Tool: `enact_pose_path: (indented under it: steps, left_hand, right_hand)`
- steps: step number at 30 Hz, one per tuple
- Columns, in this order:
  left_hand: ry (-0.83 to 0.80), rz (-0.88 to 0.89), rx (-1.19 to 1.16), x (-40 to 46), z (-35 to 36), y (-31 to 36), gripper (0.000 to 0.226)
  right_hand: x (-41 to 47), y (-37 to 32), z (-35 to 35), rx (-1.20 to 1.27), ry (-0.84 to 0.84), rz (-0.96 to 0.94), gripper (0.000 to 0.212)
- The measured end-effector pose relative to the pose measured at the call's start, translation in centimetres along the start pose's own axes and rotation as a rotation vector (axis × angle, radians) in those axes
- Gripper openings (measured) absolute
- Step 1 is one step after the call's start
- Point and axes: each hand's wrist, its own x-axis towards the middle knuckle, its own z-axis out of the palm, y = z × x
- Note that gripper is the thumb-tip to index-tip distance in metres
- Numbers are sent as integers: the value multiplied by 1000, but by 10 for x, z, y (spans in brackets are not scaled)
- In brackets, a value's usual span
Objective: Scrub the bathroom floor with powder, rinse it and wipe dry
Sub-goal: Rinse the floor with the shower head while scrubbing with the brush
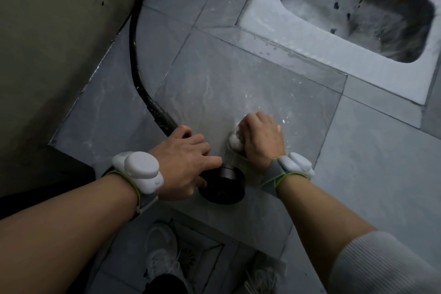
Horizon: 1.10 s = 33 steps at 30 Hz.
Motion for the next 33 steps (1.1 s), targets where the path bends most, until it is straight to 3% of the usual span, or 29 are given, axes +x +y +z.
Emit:
enact_pose_path:
  steps: [2, 4, 6, 12, 18, 22, 24, 27, 31, 33]
  left_hand:
    - [14, -2, 16, -1, 0, 1, 30]
    - [25, -10, 17, -1, -1, 2, 30]
    - [20, -12, 1, 0, -3, 4, 30]
    - [38, -25, -29, 8, -16, 20, 31]
    - [20, -49, -79, 30, -22, 55, 30]
    - [-31, -71, -113, 45, -19, 83, 34]
    - [-39, -57, -103, 53, -18, 94, 34]
    - [-24, 11, -136, 61, -16, 104, 30]
    - [-31, 91, -91, 72, -23, 109, 29]
    - [-45, 94, -82, 78, -30, 113, 28]
  right_hand:
    - [-4, 1, -5, 71, 14, 94, 24]
    - [-15, 1, -11, -49, -57, -7, 51]
    - [-22, 4, -14, -163, -147, -65, 64]
    - [-36, 26, -26, 32, -165, 313, 70]
    - [-76, 56, -45, 198, -99, 433, 62]
    - [-90, 73, -50, 166, -23, 459, 59]
    - [-94, 80, -54, 344, -13, 505, 57]
    - [-102, 94, -58, 646, -76, 530, 56]
    - [-111, 118, -60, 655, -228, 426, 31]
    - [-114, 121, -64, 796, -249, 464, 28]
